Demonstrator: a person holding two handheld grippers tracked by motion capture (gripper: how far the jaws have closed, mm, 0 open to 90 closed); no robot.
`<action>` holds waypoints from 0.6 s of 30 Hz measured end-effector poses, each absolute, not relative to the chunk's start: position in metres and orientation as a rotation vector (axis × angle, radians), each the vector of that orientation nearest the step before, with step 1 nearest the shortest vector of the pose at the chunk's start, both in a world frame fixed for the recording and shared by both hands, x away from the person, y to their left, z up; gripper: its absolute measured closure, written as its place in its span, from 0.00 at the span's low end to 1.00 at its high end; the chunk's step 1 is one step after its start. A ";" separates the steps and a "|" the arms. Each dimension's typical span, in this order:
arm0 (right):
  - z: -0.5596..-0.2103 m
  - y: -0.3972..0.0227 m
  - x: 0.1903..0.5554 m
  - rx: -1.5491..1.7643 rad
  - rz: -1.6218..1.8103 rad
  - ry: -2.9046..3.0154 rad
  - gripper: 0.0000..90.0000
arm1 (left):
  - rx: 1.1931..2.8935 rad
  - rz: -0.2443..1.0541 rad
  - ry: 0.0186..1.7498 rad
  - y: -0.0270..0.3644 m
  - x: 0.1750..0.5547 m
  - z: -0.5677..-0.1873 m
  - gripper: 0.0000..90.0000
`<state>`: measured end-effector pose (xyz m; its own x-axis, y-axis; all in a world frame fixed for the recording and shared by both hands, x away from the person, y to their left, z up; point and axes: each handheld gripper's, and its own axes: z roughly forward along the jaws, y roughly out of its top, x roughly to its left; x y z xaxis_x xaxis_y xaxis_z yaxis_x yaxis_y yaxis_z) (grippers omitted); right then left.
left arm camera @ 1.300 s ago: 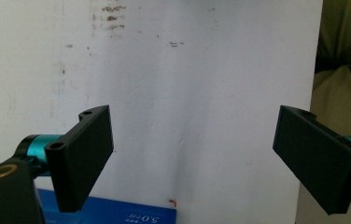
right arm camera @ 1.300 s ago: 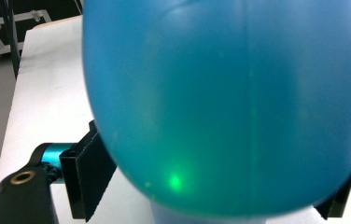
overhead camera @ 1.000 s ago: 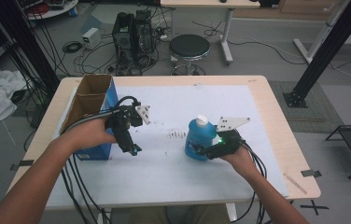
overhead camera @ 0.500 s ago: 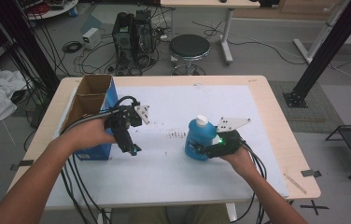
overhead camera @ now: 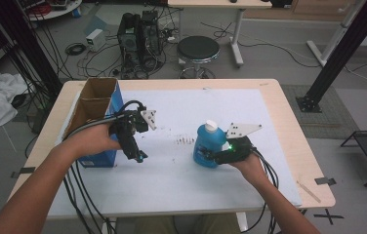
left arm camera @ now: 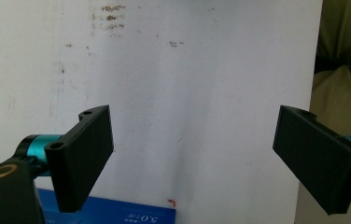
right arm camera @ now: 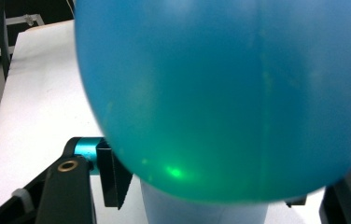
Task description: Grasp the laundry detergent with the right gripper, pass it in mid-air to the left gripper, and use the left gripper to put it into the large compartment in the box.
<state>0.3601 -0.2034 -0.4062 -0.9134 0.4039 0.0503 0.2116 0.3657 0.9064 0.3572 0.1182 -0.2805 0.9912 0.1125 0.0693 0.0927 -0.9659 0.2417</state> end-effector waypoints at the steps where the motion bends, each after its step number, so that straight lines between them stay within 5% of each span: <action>1: -0.406 -0.203 0.360 0.558 1.582 2.436 0.36 | 2.895 0.121 0.151 0.118 0.357 -0.281 0.14; 18: -0.407 -0.202 0.358 0.538 1.584 2.420 0.46 | 2.884 0.114 0.153 0.118 0.358 -0.283 0.14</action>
